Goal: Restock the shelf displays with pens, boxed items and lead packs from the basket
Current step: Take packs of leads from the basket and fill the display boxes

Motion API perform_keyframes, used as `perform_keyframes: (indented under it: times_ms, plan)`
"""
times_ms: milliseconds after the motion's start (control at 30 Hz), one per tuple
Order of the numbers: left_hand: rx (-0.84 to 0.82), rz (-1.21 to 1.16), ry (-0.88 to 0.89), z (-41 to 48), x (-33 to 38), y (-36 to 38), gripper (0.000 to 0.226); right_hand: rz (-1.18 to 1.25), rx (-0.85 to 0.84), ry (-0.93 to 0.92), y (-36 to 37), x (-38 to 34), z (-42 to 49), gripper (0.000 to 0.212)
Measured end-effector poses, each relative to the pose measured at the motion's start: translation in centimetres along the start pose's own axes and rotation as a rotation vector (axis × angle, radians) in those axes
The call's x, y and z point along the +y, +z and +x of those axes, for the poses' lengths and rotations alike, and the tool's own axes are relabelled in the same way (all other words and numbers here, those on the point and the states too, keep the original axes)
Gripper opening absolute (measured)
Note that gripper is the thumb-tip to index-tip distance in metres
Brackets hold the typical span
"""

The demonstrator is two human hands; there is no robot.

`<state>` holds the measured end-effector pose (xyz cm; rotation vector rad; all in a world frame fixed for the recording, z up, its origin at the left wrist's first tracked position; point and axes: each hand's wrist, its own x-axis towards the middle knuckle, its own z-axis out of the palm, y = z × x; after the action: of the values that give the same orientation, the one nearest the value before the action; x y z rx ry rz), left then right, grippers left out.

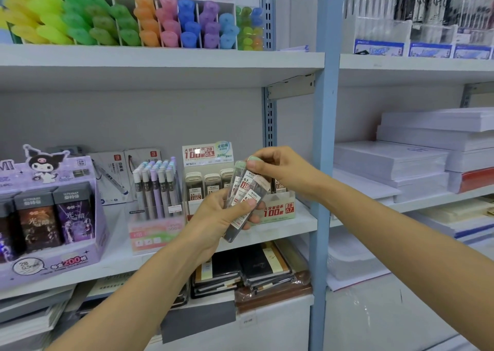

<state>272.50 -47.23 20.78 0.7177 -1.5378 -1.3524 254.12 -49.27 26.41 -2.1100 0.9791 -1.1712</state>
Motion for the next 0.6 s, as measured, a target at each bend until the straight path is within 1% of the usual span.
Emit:
perform_keyframes:
  times_ms: [167, 267, 333, 400, 433, 500, 600]
  plan:
    - [-0.036, 0.118, 0.009, -0.2, 0.8, 0.0, 0.027, 0.086, 0.113, -0.039, -1.4, -0.5, 0.2, 0.022]
    - [-0.074, 0.1, 0.032, -0.4, 1.2, 0.2, 0.031, 0.086, 0.147, -0.065, -2.7, -0.7, 0.1, 0.018]
    - [-0.038, 0.071, 0.03, -0.4, 1.2, 0.0, 0.031, 0.141, 0.275, -0.075, -3.6, -0.7, 0.1, 0.016]
    - [0.045, 0.008, 0.021, -0.2, 0.9, -0.4, 0.023, 0.18, 0.416, -0.086, -4.8, -0.5, -0.1, 0.015]
    - [0.083, -0.022, 0.02, -0.1, 0.8, -0.6, 0.021, 0.17, 0.46, -0.087, -5.4, -0.3, -0.2, 0.016]
    - [0.139, -0.062, 0.021, -0.1, 0.6, -0.9, 0.019, 0.098, 0.475, -0.072, -6.0, 0.2, -0.5, 0.016]
    - [0.175, -0.091, 0.025, -0.2, 0.5, -1.1, 0.015, -0.006, 0.399, -0.067, -5.4, 1.0, -0.6, 0.016]
